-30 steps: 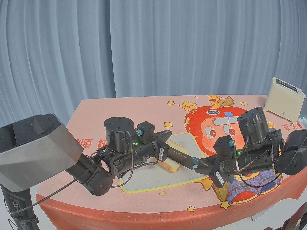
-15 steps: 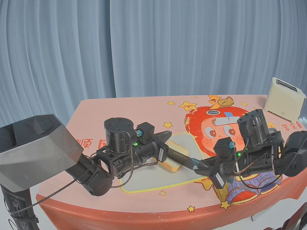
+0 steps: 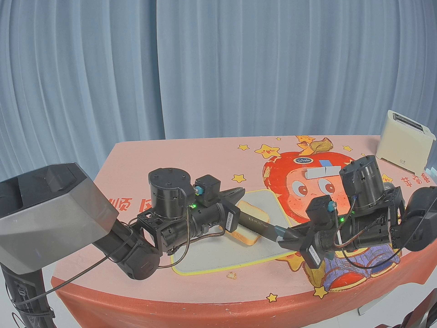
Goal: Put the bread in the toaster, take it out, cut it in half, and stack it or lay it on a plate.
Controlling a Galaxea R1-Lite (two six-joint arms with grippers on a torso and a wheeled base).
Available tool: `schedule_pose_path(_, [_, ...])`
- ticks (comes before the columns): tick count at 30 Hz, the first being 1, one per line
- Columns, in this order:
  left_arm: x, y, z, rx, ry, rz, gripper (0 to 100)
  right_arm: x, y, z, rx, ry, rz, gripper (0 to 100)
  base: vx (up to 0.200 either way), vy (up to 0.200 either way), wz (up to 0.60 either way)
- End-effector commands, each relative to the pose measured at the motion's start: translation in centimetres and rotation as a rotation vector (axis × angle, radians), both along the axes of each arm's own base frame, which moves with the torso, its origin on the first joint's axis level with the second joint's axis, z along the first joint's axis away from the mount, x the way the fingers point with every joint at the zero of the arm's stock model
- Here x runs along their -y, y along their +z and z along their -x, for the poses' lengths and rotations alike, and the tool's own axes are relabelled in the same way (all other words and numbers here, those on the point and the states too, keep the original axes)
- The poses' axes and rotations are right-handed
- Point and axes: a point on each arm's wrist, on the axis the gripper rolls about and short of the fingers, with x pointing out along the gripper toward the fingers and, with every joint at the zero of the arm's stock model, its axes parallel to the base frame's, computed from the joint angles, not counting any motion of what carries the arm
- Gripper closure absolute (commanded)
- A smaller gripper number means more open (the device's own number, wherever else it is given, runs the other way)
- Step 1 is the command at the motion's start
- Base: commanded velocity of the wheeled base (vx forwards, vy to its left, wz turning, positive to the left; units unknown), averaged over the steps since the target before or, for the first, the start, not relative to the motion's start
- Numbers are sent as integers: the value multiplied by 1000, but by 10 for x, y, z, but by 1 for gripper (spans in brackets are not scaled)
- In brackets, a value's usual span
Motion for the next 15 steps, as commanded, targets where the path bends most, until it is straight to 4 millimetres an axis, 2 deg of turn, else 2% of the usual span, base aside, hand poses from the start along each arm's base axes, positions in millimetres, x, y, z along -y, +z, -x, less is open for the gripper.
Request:
schedule_pose_path(1, [0, -2, 0, -3, 0, -2, 100, 0, -1, 0, -4, 1, 4, 100, 0, 0, 0])
schedule_pose_path(7, [0, -5, -1, -11, 0, -8, 100, -1, 6, -1, 20, 0, -13, 100, 0, 0, 0])
schedule_pose_path(15, [0, 3, 0, 17, -3, 13, 100, 3, -4, 4, -14, -1, 11, 100, 0, 0, 0])
